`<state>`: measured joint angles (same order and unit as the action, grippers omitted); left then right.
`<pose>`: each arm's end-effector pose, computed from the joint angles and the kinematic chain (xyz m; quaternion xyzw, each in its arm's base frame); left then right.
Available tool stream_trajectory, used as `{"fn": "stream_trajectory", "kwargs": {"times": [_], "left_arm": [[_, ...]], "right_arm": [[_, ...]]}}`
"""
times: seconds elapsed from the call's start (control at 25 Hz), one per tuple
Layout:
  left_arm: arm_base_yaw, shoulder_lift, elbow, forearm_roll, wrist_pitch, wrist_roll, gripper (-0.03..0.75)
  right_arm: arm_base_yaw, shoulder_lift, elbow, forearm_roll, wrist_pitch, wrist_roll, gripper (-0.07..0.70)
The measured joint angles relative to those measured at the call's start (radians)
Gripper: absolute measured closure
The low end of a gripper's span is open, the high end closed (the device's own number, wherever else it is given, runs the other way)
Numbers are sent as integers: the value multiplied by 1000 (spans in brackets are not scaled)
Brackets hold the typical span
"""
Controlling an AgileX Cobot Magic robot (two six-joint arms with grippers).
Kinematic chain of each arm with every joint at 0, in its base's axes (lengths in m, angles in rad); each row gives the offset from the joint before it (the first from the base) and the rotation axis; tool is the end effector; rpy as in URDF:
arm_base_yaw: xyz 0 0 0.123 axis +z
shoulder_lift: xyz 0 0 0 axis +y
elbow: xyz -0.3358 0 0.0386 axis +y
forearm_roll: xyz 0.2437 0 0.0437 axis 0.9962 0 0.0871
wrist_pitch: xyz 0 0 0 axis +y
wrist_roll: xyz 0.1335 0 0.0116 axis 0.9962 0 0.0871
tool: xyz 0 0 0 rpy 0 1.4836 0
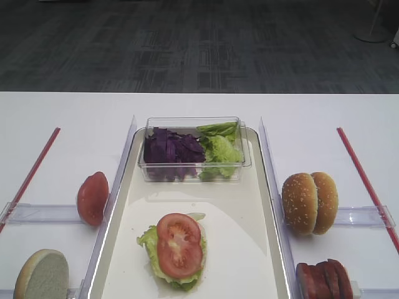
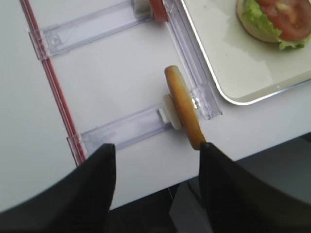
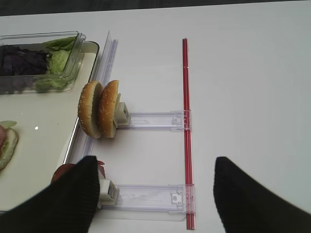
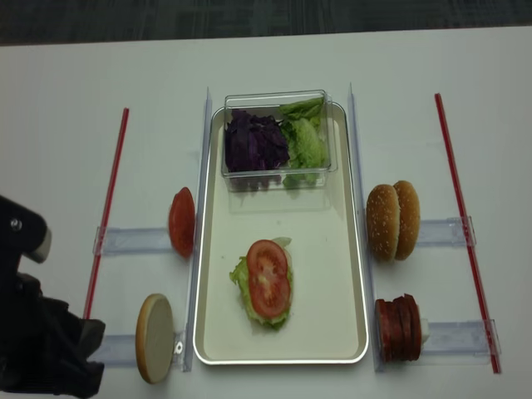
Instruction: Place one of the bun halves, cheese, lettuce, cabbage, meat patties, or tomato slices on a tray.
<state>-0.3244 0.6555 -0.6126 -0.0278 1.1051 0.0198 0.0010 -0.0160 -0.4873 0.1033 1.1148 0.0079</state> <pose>0.0634 -0.0248 0.2746 0.1628 0.9538 -0.0517 0.2472 -0.0284 0.0124 0.2454 -0.0005 0.8651 0.0537 0.4988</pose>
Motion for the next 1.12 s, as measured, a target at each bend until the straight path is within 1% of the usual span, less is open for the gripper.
{"fn": "stream_trajectory", "kwargs": {"times": [0.28,0.52,0.84,1.12], "left_arm": [[0,-167,88,-2,-6,0,347],[0,-291,91,-2,-10,0,347],[4,-413,91,-2,-10,0,347],[5,-553,91,-2,-20,0,347]], "right_arm": [[0,0,0,0,0,0,112],[0,0,0,0,0,0,113],[0,0,0,0,0,0,113],[0,0,0,2,0,0,113]]}}
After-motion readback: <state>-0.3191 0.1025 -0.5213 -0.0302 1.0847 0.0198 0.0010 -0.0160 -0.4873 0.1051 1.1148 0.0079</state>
